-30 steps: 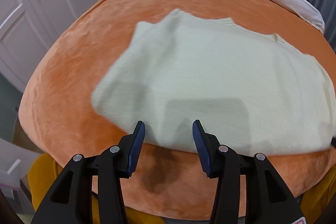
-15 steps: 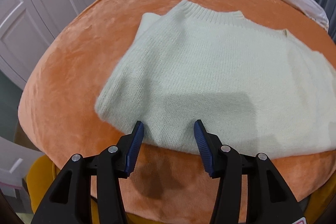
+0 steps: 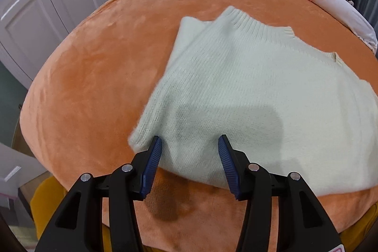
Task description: Fold small clothes
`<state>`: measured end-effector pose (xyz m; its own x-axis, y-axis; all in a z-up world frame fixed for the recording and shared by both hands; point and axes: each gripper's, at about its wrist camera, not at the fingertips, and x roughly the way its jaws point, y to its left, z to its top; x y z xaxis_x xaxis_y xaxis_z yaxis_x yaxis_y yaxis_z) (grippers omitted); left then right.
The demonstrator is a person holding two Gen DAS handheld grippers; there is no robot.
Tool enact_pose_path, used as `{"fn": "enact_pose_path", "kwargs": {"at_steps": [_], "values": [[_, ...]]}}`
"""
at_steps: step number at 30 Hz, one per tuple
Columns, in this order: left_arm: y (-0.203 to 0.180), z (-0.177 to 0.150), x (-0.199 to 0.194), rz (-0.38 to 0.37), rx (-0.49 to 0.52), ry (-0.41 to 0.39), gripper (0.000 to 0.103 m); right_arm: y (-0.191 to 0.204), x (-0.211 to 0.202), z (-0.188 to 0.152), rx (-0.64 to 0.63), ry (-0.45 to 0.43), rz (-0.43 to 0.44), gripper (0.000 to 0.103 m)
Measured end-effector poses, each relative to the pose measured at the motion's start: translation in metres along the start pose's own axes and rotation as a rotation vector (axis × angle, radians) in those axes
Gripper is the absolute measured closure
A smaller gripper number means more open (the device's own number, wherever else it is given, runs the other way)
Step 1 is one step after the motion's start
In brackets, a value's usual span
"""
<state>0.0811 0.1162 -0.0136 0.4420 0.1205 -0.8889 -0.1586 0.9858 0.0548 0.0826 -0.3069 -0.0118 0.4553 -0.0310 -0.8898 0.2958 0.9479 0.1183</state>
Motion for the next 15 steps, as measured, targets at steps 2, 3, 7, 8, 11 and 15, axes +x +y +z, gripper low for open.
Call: {"fn": "enact_pose_path", "kwargs": {"at_steps": [2, 3, 7, 8, 11, 15], "values": [[-0.003, -0.001, 0.001, 0.013, 0.022, -0.006, 0.053, -0.001, 0.017, 0.009, -0.008, 0.025, -0.010, 0.087], [-0.003, -0.001, 0.002, 0.014, 0.024, -0.007, 0.052, 0.000, 0.022, 0.011, -0.019, 0.028, -0.020, 0.086], [0.000, 0.000, 0.005, 0.000, 0.009, -0.004, 0.051, 0.005, 0.027, 0.019, -0.023, 0.037, -0.046, 0.086], [0.000, 0.000, 0.005, -0.001, 0.010, -0.004, 0.051, 0.006, 0.023, 0.020, -0.009, 0.035, -0.055, 0.086], [-0.001, 0.000, 0.006, -0.001, 0.014, -0.005, 0.051, 0.019, -0.001, 0.016, -0.011, -0.011, -0.019, 0.083], [-0.002, -0.001, 0.002, 0.010, 0.027, -0.008, 0.051, 0.067, -0.027, -0.005, -0.101, -0.029, 0.091, 0.083]]}}
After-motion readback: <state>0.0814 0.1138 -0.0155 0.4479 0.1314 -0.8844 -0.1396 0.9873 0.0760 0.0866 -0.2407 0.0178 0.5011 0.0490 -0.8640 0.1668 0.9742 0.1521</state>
